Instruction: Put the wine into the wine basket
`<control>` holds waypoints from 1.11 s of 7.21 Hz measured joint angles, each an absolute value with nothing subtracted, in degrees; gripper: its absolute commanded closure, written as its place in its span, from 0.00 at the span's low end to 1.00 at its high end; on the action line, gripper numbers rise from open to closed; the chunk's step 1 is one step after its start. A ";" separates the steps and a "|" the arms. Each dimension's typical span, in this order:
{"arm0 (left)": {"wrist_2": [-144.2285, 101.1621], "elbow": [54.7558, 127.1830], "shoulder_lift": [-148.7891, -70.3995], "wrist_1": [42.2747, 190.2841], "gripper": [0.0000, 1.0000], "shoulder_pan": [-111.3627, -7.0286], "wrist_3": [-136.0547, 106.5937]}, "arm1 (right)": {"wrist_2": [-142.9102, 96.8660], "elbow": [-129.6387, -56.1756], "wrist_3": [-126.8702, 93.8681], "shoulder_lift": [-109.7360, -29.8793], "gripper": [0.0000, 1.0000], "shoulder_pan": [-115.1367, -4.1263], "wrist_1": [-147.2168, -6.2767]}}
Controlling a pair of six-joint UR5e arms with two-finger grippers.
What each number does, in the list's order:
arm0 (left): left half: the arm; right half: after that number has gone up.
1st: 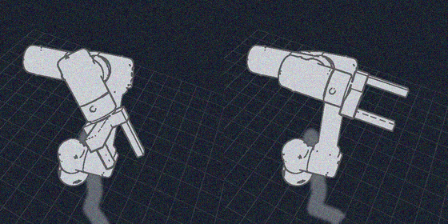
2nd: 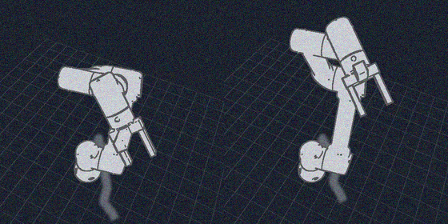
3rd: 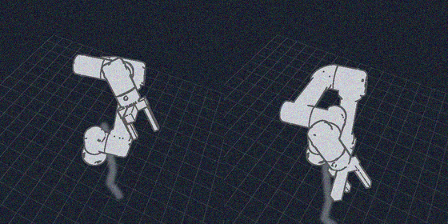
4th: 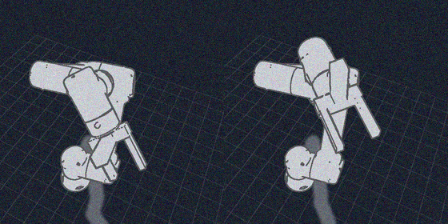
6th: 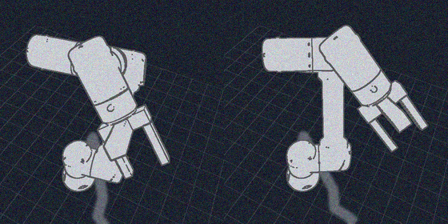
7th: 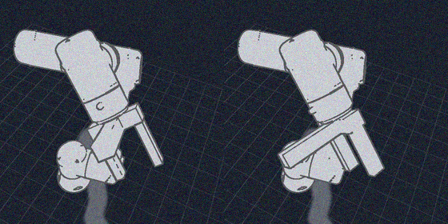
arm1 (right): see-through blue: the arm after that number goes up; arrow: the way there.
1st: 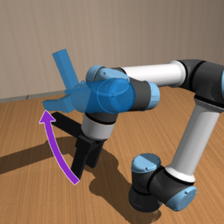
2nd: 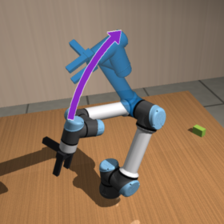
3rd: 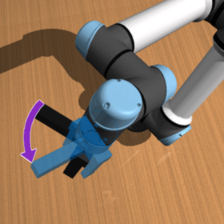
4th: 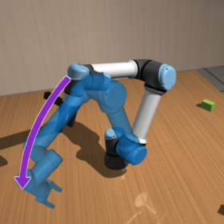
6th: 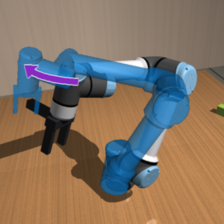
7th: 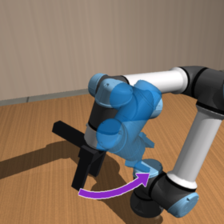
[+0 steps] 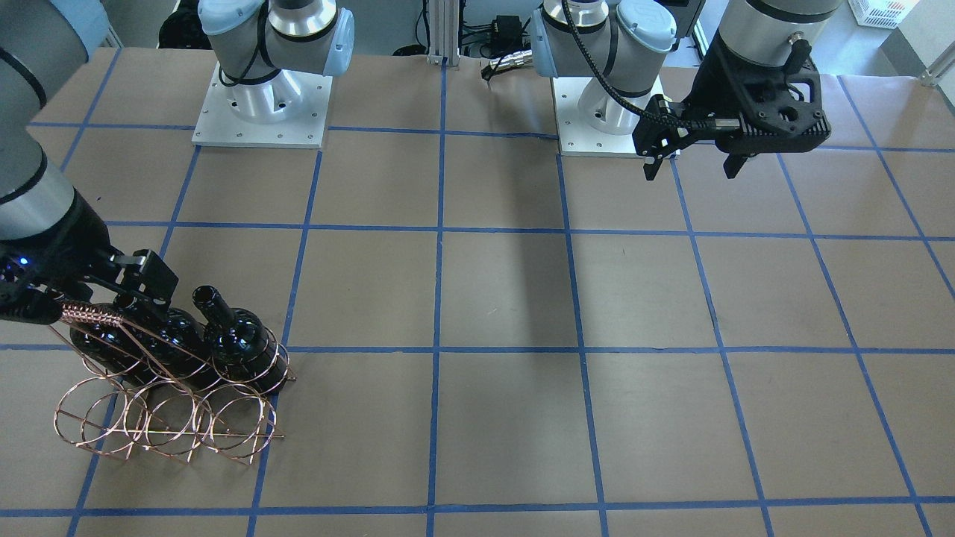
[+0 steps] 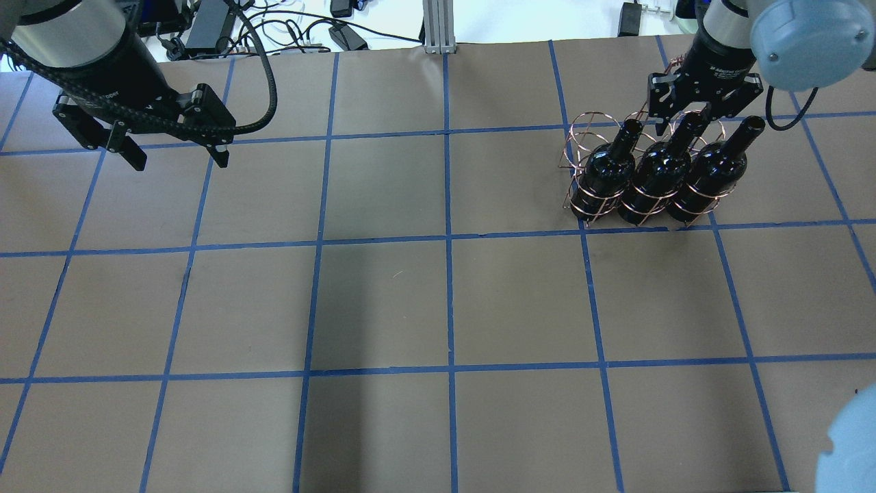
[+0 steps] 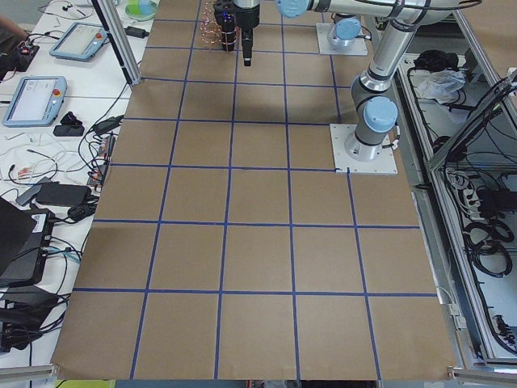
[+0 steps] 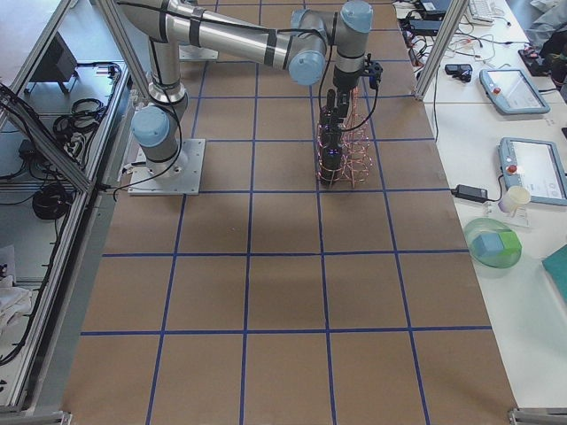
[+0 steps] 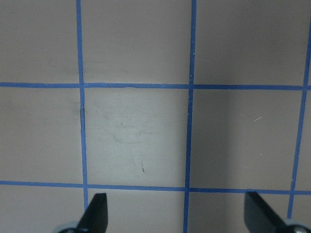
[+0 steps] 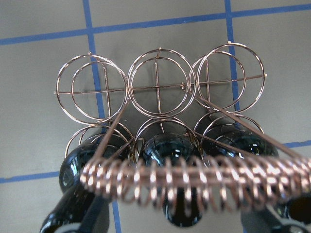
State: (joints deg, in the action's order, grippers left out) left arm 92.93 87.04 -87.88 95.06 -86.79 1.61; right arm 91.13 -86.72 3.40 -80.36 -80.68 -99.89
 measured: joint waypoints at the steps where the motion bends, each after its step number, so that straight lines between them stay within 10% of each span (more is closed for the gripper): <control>1: 92.40 87.12 -87.86 95.07 0.00 -86.76 1.62 | 91.06 -86.69 3.59 -84.37 0.00 -81.48 -95.21; 8: 90.53 87.27 -87.82 95.00 0.00 -86.75 2.45 | 90.97 -87.55 3.62 -98.31 0.00 -84.19 -79.52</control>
